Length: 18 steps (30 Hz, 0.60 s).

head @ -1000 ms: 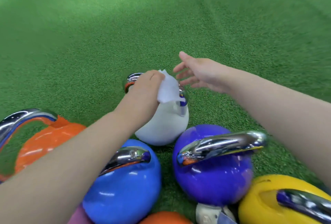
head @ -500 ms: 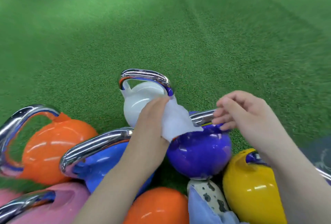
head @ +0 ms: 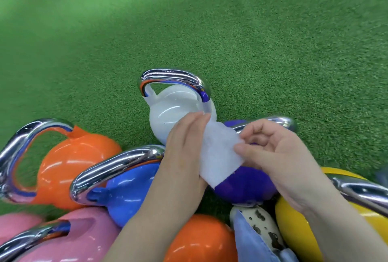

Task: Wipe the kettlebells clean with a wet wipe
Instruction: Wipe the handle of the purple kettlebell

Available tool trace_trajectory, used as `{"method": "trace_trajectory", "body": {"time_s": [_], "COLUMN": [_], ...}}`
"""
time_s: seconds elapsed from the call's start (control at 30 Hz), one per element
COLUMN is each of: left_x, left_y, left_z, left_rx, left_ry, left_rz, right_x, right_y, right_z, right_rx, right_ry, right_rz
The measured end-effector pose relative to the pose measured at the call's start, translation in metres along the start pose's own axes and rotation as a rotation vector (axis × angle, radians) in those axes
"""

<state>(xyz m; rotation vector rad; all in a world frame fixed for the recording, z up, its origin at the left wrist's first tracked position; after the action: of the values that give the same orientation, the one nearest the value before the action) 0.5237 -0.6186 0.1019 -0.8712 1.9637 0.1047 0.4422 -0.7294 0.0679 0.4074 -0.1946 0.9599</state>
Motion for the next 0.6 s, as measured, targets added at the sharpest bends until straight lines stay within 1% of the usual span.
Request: {"method": "trace_trajectory", "body": {"time_s": [0.03, 0.07, 0.13, 0.2, 0.3, 0.33, 0.4, 0.43, 0.5, 0.53, 0.6], "left_x": [0.001, 0.004, 0.016, 0.023, 0.025, 0.022, 0.009, 0.004, 0.004, 0.009, 0.031], "left_y": [-0.002, 0.001, 0.002, 0.005, 0.019, 0.021, 0.019, 0.016, 0.004, -0.003, -0.016], "left_z": [-0.004, -0.003, 0.007, 0.01, 0.01, 0.008, 0.004, 0.001, -0.009, -0.017, -0.032], "left_rx": [0.084, 0.169, 0.14, 0.108, 0.117, 0.11, 0.09, 0.079, 0.096, 0.129, 0.172], "left_ry": [-0.017, -0.118, -0.184, -0.169, -0.255, -0.26, -0.232, -0.202, -0.167, -0.164, -0.18], "left_rz": [-0.013, -0.003, 0.105, 0.194, 0.242, 0.222, 0.078, 0.002, -0.082, -0.092, -0.028], "right_x": [-0.002, -0.004, -0.008, -0.013, -0.013, -0.01, -0.007, -0.006, -0.003, -0.001, 0.0], "right_y": [-0.002, -0.003, -0.004, -0.004, -0.004, -0.006, -0.013, -0.017, -0.026, -0.028, -0.031], "right_z": [0.004, 0.009, 0.017, 0.024, 0.04, 0.045, 0.051, 0.051, 0.051, 0.05, 0.049], "right_rx": [-0.058, -0.111, -0.215, -0.314, -0.51, -0.571, -0.641, -0.655, -0.655, -0.658, -0.684], "right_ry": [0.045, 0.095, 0.239, 0.418, 0.764, 0.877, 1.027, 1.064, 1.081, 1.079, 1.087], "right_rz": [-0.022, -0.038, -0.08, -0.127, -0.169, -0.172, -0.167, -0.157, -0.149, -0.151, -0.168]}}
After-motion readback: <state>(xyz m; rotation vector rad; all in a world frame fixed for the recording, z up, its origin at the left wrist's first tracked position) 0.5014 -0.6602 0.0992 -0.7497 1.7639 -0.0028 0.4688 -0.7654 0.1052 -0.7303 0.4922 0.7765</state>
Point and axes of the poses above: each hand's wrist, its own y-axis away from the middle knuckle, its own x-axis out of the palm, z = x × y, the point moved 7 cm from there along -y, towards the middle knuckle, and after that the axes turned 4 degrees about -y, right-handed, at the moved point
